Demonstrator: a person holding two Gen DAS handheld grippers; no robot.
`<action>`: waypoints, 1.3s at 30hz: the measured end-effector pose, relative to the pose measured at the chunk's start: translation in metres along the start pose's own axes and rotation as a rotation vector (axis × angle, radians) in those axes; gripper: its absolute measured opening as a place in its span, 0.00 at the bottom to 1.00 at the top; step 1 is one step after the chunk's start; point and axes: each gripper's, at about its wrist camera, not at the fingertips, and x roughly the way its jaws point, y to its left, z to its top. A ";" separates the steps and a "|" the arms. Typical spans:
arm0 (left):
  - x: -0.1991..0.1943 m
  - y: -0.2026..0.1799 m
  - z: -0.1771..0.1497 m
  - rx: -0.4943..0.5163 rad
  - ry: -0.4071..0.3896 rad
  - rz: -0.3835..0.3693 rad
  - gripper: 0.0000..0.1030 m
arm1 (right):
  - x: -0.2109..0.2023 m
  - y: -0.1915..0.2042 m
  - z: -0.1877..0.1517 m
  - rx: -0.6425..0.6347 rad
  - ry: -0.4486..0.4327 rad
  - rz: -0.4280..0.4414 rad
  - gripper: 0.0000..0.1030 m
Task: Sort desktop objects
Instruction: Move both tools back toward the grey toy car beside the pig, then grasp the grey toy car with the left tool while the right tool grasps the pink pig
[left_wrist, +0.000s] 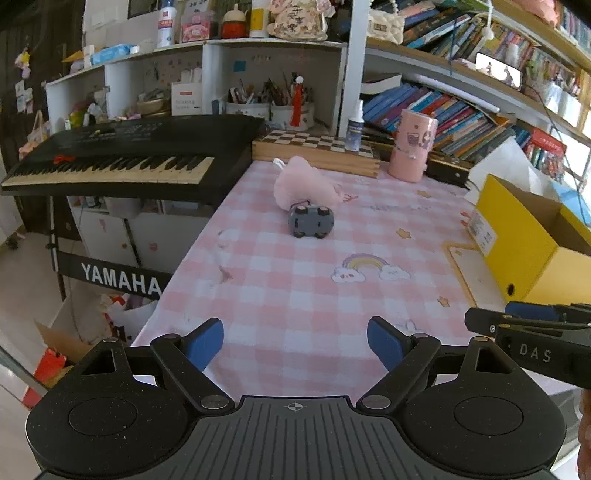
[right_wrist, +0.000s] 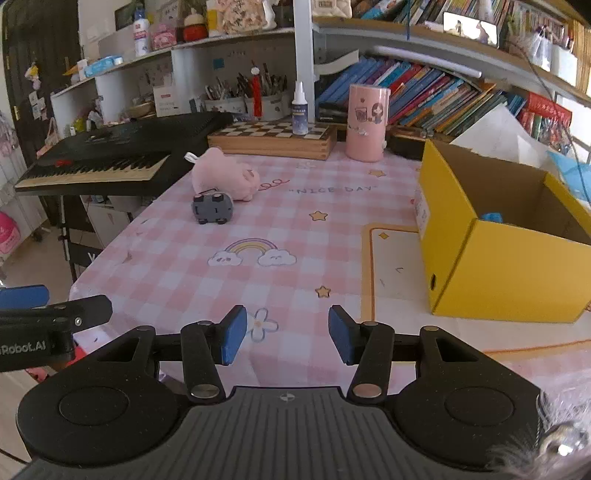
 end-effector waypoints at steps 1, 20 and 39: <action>0.005 -0.001 0.005 -0.002 0.001 0.002 0.85 | 0.006 -0.001 0.004 0.001 0.009 0.005 0.46; 0.104 -0.026 0.079 0.040 0.012 0.050 0.85 | 0.092 -0.042 0.088 0.066 -0.023 0.044 0.46; 0.188 -0.035 0.106 0.054 0.078 0.070 0.89 | 0.138 -0.057 0.128 0.071 -0.020 0.070 0.46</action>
